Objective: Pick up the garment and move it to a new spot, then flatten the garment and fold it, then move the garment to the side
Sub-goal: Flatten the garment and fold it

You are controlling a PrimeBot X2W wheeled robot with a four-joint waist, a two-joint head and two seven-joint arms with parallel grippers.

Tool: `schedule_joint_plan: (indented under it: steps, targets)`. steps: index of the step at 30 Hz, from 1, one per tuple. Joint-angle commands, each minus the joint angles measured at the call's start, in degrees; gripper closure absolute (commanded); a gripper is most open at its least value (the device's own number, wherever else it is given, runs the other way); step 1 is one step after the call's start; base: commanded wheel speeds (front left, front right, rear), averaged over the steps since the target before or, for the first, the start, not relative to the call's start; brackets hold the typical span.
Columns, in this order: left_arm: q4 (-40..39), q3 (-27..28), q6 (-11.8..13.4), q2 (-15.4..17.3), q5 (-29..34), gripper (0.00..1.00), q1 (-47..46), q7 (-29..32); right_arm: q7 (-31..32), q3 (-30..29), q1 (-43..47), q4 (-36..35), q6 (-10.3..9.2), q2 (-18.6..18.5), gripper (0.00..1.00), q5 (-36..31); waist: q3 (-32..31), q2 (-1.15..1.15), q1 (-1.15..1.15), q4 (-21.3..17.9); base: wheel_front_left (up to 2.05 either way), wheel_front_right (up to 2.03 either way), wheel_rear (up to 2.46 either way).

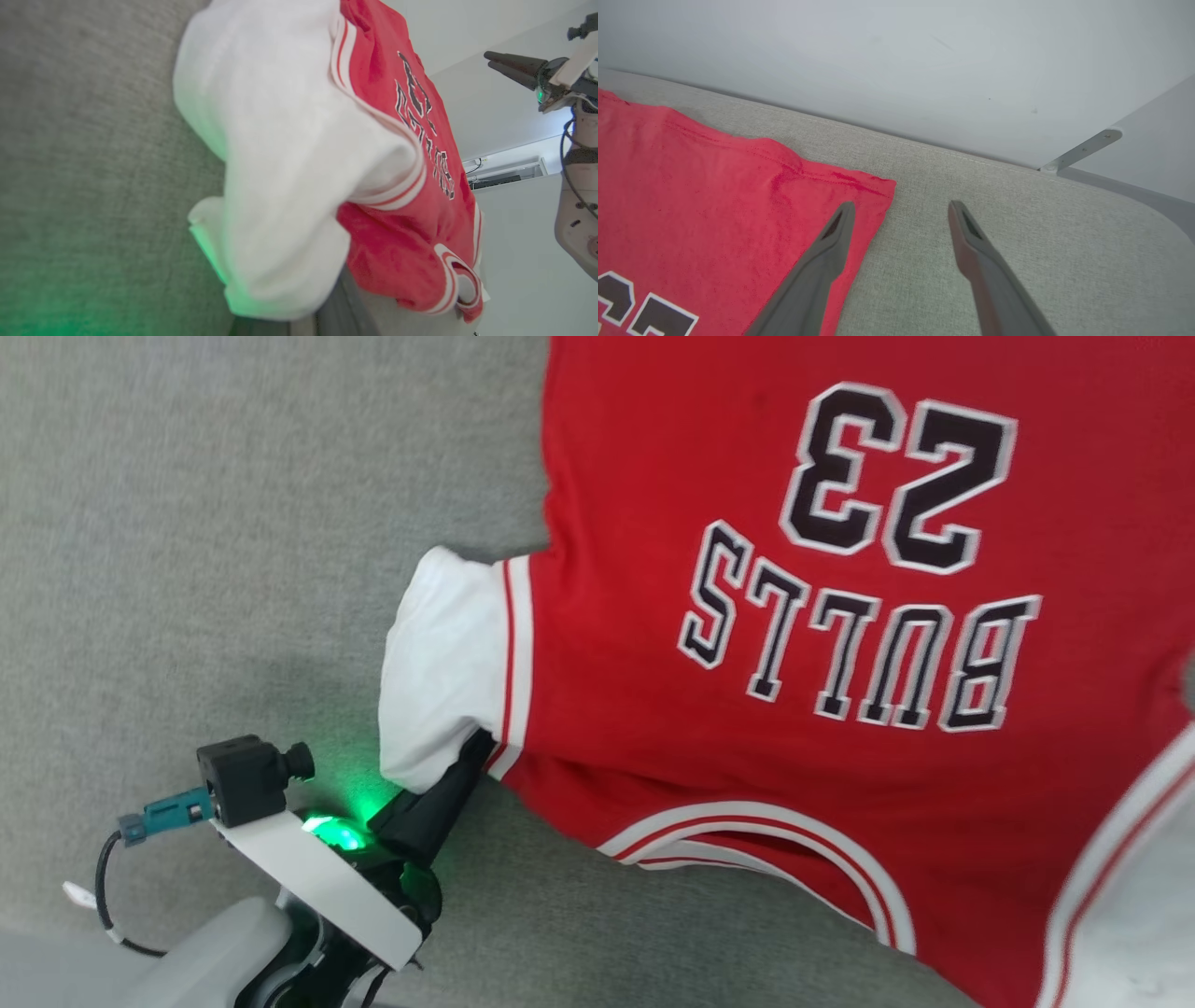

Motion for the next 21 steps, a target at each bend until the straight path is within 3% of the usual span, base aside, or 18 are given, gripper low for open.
schedule_joint_plan:
  steps: [1,7,10,16,17,18,19,21]
  targets:
    - [1.8,0.1,0.2,-2.6,0.1,1.00,-2.6,0.5,0.7,0.3,-2.0,2.5,0.00,0.3,0.00,-1.4,2.7,-0.01,0.00,2.2,0.00,0.00,0.00]
    - [1.4,0.2,0.2,-3.2,1.5,1.00,-4.1,0.5,9.9,0.4,-10.4,15.7,0.00,0.8,0.00,-5.7,5.4,-0.01,0.00,4.3,0.00,0.00,0.00]
    - [1.4,0.2,0.4,-3.3,2.1,1.00,-4.5,0.5,14.3,0.9,-11.1,18.1,0.01,1.4,0.00,-4.9,6.2,-0.01,0.00,4.6,0.00,0.00,0.00]
    - [1.4,-0.4,0.4,-3.7,2.6,1.00,-5.9,0.7,16.6,2.5,-9.4,19.1,0.00,1.9,0.00,-4.4,7.3,-0.01,0.00,4.6,0.00,0.00,0.00]
    - [1.4,-0.4,0.4,-3.8,2.5,1.00,-6.1,0.7,16.8,3.2,-8.9,19.0,0.01,1.9,0.51,-4.0,7.4,-0.01,0.00,4.6,0.00,0.00,0.00]
    - [1.4,-0.5,0.4,-3.8,2.4,1.00,-6.3,0.7,16.4,3.9,-8.7,18.6,0.01,1.8,0.62,-3.5,7.5,-0.01,0.00,4.6,0.00,0.00,0.00]
    - [1.4,-0.6,0.4,-3.9,2.4,1.00,-6.5,0.7,15.8,4.0,-8.5,18.4,0.01,1.6,1.00,-3.0,7.5,-0.01,0.00,4.6,0.00,0.00,0.00]
    - [1.6,-0.7,0.4,-4.0,2.5,1.00,-7.0,0.7,14.4,4.3,-8.4,17.9,0.00,1.2,1.00,-2.4,7.3,-0.01,0.00,4.6,0.00,0.00,0.00]
